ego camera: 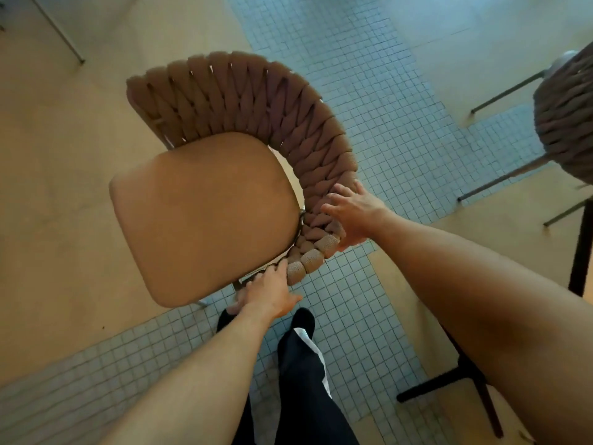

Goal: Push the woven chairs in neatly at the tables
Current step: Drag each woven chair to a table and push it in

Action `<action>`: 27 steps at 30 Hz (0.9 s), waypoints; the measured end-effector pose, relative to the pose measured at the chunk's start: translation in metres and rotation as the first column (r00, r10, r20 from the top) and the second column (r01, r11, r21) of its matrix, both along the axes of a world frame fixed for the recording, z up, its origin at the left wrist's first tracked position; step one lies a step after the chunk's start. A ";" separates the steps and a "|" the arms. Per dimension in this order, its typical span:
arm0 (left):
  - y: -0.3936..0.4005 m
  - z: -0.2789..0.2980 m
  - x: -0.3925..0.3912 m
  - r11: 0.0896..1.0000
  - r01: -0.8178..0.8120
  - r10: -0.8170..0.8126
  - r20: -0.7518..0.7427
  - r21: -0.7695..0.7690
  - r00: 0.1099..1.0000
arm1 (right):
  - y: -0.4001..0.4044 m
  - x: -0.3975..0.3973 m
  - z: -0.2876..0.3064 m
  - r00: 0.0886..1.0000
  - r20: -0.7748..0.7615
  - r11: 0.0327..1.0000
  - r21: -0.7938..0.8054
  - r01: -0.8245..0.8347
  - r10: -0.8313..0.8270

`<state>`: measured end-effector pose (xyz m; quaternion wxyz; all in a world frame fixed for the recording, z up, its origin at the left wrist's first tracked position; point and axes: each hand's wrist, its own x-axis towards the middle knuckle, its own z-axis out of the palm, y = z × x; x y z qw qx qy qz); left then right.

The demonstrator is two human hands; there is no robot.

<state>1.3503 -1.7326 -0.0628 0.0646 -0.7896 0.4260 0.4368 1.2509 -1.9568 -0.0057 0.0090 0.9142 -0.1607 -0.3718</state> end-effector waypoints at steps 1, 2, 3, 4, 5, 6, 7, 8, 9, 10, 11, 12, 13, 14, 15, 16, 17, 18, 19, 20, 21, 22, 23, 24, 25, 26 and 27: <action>-0.003 -0.003 -0.003 1.000 -0.009 0.009 0.016 0.002 1.000 | -0.008 0.001 -0.005 0.997 -0.028 0.997 -0.009 -0.072 0.072; -0.005 -0.004 -0.004 1.000 -0.019 0.019 0.027 0.001 0.999 | -0.015 0.002 -0.008 0.988 -0.059 0.990 -0.015 -0.143 0.141; -0.007 -0.004 -0.004 0.999 -0.032 0.032 0.034 -0.004 0.999 | -0.023 0.003 -0.011 0.974 -0.092 0.978 -0.018 -0.209 0.206; -0.009 -0.004 -0.005 0.999 -0.040 0.040 0.040 -0.010 0.998 | -0.030 0.004 -0.014 0.958 -0.116 0.964 -0.016 -0.264 0.261; -0.010 -0.004 -0.005 0.999 -0.037 0.038 0.053 -0.017 0.998 | -0.037 0.005 -0.017 0.944 -0.121 0.950 -0.013 -0.311 0.307; -0.011 -0.004 -0.004 0.999 -0.028 0.029 0.073 -0.026 0.997 | -0.043 0.006 -0.020 0.934 -0.111 0.940 -0.007 -0.342 0.339; -0.012 -0.004 -0.004 0.999 -0.018 0.021 0.092 -0.036 0.995 | -0.047 0.007 -0.023 0.929 -0.093 0.933 -0.001 -0.361 0.359; -0.012 -0.005 -0.004 0.999 -0.014 0.019 0.106 -0.049 0.994 | -0.051 0.008 -0.025 0.925 -0.075 0.928 0.005 -0.373 0.373; -0.012 -0.005 -0.004 0.998 -0.011 0.018 0.115 -0.062 0.993 | -0.053 0.007 -0.028 0.920 -0.064 0.922 0.004 -0.387 0.386; -0.012 -0.006 -0.003 0.997 -0.007 0.016 0.118 -0.073 0.993 | -0.054 0.007 -0.030 0.914 -0.056 0.915 0.000 -0.403 0.402; -0.012 -0.005 -0.002 0.997 -0.003 0.013 0.117 -0.082 0.993 | -0.055 0.005 -0.031 0.907 -0.049 0.908 -0.007 -0.419 0.419; -0.012 -0.005 -0.002 0.996 -0.001 0.012 0.112 -0.091 0.994 | -0.055 0.003 -0.033 0.901 -0.040 0.901 -0.018 -0.434 0.433; -0.011 -0.005 -0.001 0.995 0.002 0.008 0.109 -0.095 0.994 | -0.056 0.001 -0.034 0.897 -0.030 0.897 -0.028 -0.442 0.441; -0.010 -0.004 -0.001 0.995 0.009 0.002 0.110 -0.099 0.994 | -0.056 -0.001 -0.035 0.896 -0.022 0.895 -0.034 -0.444 0.444; -0.009 -0.004 0.001 0.995 0.022 -0.010 0.115 -0.102 0.993 | -0.055 -0.001 -0.035 0.897 -0.015 0.896 -0.037 -0.442 0.441; -0.007 -0.003 0.003 0.994 0.032 -0.019 0.121 -0.102 0.992 | -0.052 -0.002 -0.035 0.901 -0.013 0.900 -0.036 -0.434 0.434; -0.004 -0.004 0.006 0.994 0.038 -0.025 0.123 -0.103 0.992 | -0.048 -0.002 -0.034 0.905 -0.009 0.904 -0.034 -0.425 0.425; -0.001 -0.004 0.009 0.993 0.045 -0.032 0.124 -0.105 0.992 | -0.044 -0.001 -0.034 0.911 -0.009 0.911 -0.031 -0.412 0.412; 0.003 -0.005 0.013 0.993 0.054 -0.041 0.126 -0.102 0.991 | -0.038 -0.002 -0.034 0.919 -0.006 0.918 -0.031 -0.395 0.395; 0.007 -0.004 0.019 0.993 0.066 -0.052 0.133 -0.098 0.990 | -0.032 -0.001 -0.032 0.926 0.000 0.925 -0.034 -0.378 0.379; 0.010 -0.003 0.024 0.992 0.080 -0.067 0.140 -0.093 0.988 | -0.025 -0.001 -0.031 0.930 0.005 0.930 -0.040 -0.366 0.366; 0.014 -0.003 0.030 0.991 0.100 -0.086 0.148 -0.088 0.985 | -0.018 -0.001 -0.028 0.934 0.012 0.933 -0.045 -0.356 0.357; 0.018 -0.002 0.036 0.989 0.123 -0.109 0.155 -0.082 0.982 | -0.009 -0.001 -0.026 0.938 0.019 0.938 -0.047 -0.345 0.346; 0.023 -0.002 0.043 0.987 0.147 -0.134 0.162 -0.072 0.978 | -0.001 0.000 -0.023 0.942 0.023 0.942 -0.048 -0.333 0.334; 0.027 0.000 0.051 0.983 0.171 -0.159 0.168 -0.062 0.973 | 0.008 0.000 -0.021 0.947 0.023 0.947 -0.047 -0.319 0.320; 0.032 0.001 0.058 0.980 0.191 -0.180 0.174 -0.051 0.968 | 0.018 0.002 -0.020 0.953 0.021 0.953 -0.046 -0.301 0.302; 0.036 0.002 0.066 0.978 0.206 -0.195 0.177 -0.044 0.965 | 0.026 0.004 -0.021 0.960 0.020 0.959 -0.043 -0.279 0.280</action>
